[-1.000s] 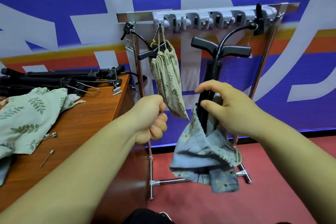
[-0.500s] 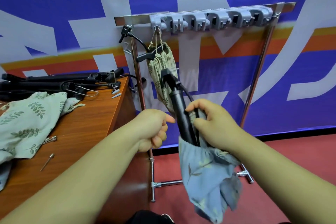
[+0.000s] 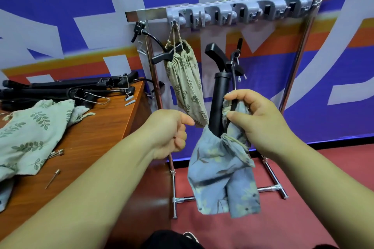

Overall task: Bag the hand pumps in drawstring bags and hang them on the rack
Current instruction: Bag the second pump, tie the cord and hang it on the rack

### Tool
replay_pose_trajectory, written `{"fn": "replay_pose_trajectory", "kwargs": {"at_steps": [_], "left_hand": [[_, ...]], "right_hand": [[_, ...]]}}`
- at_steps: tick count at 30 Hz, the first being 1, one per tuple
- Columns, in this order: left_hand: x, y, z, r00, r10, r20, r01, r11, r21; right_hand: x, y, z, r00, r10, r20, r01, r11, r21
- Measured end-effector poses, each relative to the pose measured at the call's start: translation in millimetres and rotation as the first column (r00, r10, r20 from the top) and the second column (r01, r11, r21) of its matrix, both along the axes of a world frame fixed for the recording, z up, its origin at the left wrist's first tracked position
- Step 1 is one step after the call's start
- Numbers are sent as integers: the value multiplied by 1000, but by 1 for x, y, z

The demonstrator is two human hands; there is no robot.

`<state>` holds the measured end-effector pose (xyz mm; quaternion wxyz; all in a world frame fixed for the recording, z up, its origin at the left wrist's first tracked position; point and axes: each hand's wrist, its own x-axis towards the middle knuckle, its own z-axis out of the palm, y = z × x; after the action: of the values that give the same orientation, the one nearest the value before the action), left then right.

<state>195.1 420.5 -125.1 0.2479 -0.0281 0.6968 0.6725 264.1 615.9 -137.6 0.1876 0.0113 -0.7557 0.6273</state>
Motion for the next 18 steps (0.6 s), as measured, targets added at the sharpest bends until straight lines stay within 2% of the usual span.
{"fn": "replay_pose_trajectory", "kwargs": {"at_steps": [5,14,18], "left_hand": [[-1,-3,-1,994,-96,-53,94,994,-47],[3,-2,-1,996,-78,-36,78,997,-13],[5,-2,-1,986,-62,-154,53,997,-62]], "right_hand": [[5,3,0,1000,-5,7,5,1000,28],[6,3,0,1000,6,2,-6,998,70],[6,4,0,1000,8,-7,-7,996,85]]}}
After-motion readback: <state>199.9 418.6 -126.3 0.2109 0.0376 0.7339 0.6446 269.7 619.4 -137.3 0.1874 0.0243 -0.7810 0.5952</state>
